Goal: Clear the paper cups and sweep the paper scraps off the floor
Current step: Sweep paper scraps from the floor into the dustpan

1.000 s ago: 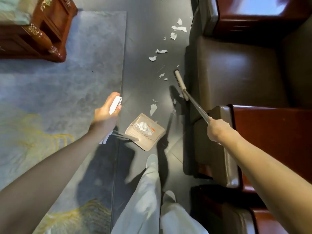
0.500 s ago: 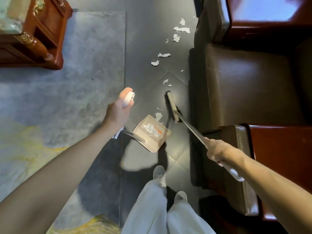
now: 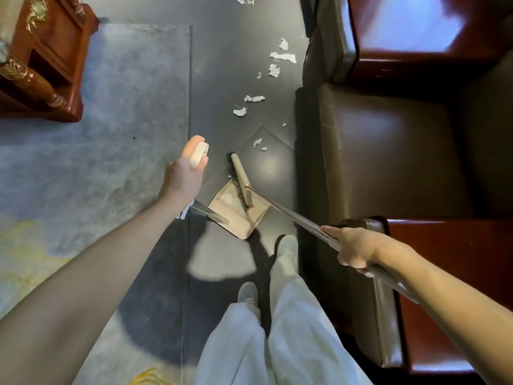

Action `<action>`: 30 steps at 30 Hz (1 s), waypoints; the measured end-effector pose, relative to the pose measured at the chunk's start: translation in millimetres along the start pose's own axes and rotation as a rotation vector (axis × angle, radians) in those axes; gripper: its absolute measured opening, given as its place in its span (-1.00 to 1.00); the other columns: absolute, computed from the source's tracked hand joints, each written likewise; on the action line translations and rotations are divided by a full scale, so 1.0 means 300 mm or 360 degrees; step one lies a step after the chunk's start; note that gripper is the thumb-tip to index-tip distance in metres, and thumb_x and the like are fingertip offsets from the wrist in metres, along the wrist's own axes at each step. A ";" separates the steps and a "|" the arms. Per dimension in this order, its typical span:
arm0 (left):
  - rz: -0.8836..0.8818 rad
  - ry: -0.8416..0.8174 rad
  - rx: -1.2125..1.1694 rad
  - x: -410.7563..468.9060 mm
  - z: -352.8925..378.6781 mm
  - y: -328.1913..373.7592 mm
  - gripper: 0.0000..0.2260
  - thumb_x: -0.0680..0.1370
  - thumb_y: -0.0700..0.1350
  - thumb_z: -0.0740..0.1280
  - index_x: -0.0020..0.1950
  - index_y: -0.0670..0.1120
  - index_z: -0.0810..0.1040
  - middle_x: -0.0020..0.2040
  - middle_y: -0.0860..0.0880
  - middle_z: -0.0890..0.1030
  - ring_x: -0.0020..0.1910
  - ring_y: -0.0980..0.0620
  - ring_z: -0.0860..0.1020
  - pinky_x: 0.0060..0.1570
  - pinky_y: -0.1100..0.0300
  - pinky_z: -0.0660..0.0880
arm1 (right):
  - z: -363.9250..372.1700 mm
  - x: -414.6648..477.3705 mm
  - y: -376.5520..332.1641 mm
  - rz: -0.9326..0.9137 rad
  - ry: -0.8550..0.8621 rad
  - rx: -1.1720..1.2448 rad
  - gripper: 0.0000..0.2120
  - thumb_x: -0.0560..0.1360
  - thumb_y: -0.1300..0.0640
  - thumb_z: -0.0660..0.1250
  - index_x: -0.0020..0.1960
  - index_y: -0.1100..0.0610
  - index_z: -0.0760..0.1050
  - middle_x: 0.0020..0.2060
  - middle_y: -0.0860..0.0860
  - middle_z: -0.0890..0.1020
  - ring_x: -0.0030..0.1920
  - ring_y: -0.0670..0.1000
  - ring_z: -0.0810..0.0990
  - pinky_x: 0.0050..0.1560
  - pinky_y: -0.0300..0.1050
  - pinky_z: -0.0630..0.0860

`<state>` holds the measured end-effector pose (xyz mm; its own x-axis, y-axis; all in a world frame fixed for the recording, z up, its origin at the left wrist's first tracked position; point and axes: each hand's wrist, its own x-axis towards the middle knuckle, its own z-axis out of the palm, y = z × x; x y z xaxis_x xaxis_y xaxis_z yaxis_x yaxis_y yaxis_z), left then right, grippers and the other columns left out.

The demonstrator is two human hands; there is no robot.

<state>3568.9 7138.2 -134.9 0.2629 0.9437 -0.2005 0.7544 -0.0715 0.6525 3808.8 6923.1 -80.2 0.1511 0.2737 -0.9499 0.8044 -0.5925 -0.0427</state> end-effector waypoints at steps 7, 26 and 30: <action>-0.0054 0.0119 -0.0082 0.130 0.035 0.103 -0.72 0.61 -0.07 0.21 0.33 0.10 0.40 -0.22 -0.12 0.47 -0.20 -0.29 0.53 -0.11 -0.01 0.50 | -0.308 0.106 0.082 -0.0031 0.0307 0.0236 -0.19 0.50 0.36 0.25 0.56 -0.13 -0.02 0.01 0.04 0.46 -0.21 0.01 0.56 -0.45 -0.25 0.44; -0.0372 0.0372 -0.0368 0.286 -0.033 0.157 -0.76 0.60 -0.01 0.30 0.13 0.35 0.43 -0.12 0.16 0.54 -0.39 0.18 0.41 -0.38 0.36 0.39 | -1.015 0.515 0.000 -0.0068 0.0455 0.0027 -0.42 0.52 0.38 0.18 0.51 0.14 0.21 -0.12 0.06 0.48 -0.29 0.00 0.52 -0.50 -0.23 0.40; -0.0518 0.0427 -0.0415 0.241 -0.095 0.118 -0.72 0.62 -0.11 0.26 0.13 0.32 0.45 -0.34 -0.07 0.40 -0.60 0.16 0.26 -0.61 0.40 0.23 | -0.934 0.485 -0.042 -0.0135 0.0302 -0.0069 -0.35 0.53 0.39 0.15 0.56 0.10 0.08 -0.10 0.04 0.50 -0.30 -0.03 0.51 -0.49 -0.24 0.42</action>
<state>3597.6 7213.2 -105.4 -0.1513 0.9560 -0.2512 0.5869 0.2914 0.7554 3981.5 7182.6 -131.0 0.1842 0.4612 -0.8680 0.8421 -0.5295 -0.1026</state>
